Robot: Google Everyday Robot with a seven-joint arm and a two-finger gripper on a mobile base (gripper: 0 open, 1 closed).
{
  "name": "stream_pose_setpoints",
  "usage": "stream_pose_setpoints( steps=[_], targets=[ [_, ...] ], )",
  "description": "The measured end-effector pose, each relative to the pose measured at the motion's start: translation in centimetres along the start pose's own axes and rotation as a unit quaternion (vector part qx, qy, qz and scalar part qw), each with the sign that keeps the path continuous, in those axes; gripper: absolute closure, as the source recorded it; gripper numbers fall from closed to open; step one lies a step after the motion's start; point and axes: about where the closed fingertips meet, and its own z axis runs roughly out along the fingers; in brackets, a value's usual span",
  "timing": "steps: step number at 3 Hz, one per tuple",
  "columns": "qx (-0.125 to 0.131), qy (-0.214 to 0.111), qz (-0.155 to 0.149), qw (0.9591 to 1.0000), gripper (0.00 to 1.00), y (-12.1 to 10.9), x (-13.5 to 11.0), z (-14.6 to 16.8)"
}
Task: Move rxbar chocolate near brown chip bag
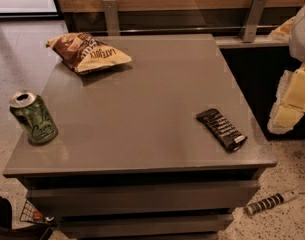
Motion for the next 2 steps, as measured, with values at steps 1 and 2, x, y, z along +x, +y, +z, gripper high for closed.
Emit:
stream_pose_setpoints(
  steps=[1, 2],
  targets=[
    [0.0, 0.0, 0.0, 1.0, 0.0, 0.0, 0.0, 0.0],
    [-0.003, -0.024, 0.039, 0.9989, 0.0, 0.1, -0.4, 1.0]
  ],
)
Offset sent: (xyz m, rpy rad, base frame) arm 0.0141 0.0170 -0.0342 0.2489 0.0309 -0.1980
